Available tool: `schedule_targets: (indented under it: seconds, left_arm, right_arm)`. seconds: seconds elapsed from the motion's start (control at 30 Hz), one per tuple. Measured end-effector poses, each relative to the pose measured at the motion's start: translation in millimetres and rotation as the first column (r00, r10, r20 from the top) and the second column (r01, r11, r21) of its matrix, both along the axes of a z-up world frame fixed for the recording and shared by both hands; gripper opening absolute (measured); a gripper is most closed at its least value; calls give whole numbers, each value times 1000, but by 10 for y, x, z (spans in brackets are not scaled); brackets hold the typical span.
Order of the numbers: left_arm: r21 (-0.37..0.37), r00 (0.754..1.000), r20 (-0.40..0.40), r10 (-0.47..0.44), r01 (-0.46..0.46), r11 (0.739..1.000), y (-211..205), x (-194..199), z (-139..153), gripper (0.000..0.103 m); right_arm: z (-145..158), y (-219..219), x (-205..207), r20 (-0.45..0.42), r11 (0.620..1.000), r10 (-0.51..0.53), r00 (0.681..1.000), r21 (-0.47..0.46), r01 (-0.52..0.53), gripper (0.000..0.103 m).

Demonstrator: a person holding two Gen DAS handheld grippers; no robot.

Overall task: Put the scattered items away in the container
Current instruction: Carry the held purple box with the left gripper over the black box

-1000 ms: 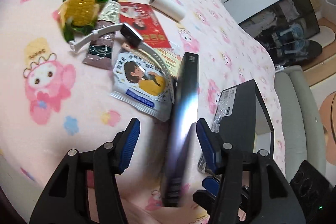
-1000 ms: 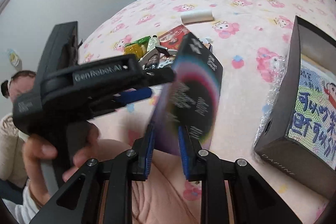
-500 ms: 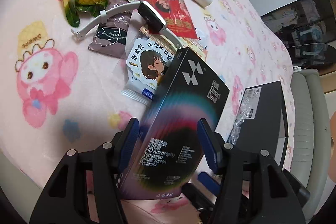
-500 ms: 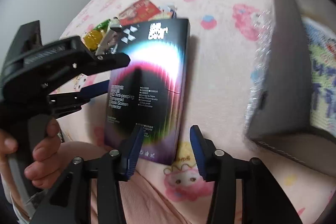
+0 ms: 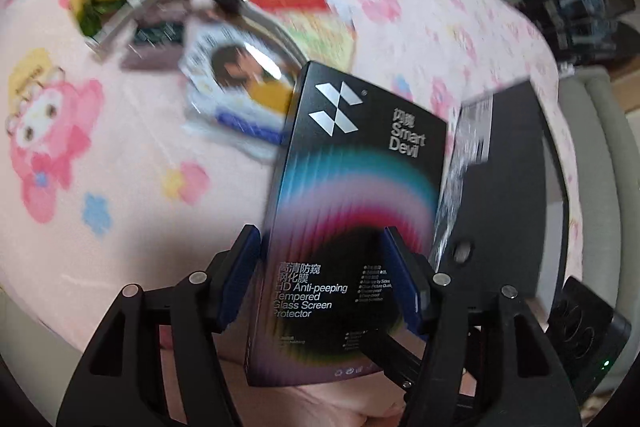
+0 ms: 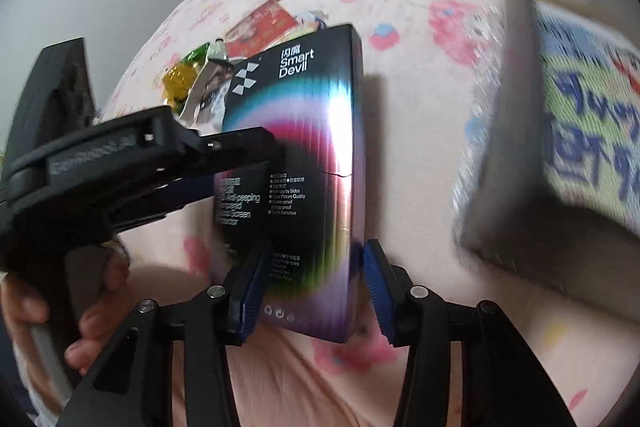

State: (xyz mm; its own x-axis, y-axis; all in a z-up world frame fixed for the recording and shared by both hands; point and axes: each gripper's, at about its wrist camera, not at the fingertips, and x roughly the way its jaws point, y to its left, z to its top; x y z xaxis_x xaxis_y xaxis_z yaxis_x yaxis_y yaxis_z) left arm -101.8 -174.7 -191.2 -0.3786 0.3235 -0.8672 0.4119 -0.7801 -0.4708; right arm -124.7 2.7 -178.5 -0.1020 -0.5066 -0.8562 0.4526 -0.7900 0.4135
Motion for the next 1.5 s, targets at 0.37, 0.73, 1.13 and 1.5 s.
schedule_targets:
  seconds: [0.37,0.73,1.13,1.5]
  left_arm:
    - [-102,995,25,-101,103,989,331,-64,-53,67]
    - [-60,974,-215,-73,61,996,373,506,603,53]
    - [-144,902,-383,-198,154,978,913,236,1523,51]
    - [-71,844,-320,-431,432,899,2199,-917,1335,52]
  right_arm:
    - [-114,13,-33,-101,998,-17,995,64,23,49]
    - [553,442,284,-164,996,-70,984,-61,61,39]
    - [1431,985,308,-299,973,-152,942,-214,88,38]
    - [1373,2237,-236,-295,917,-391,872,-206,341,41]
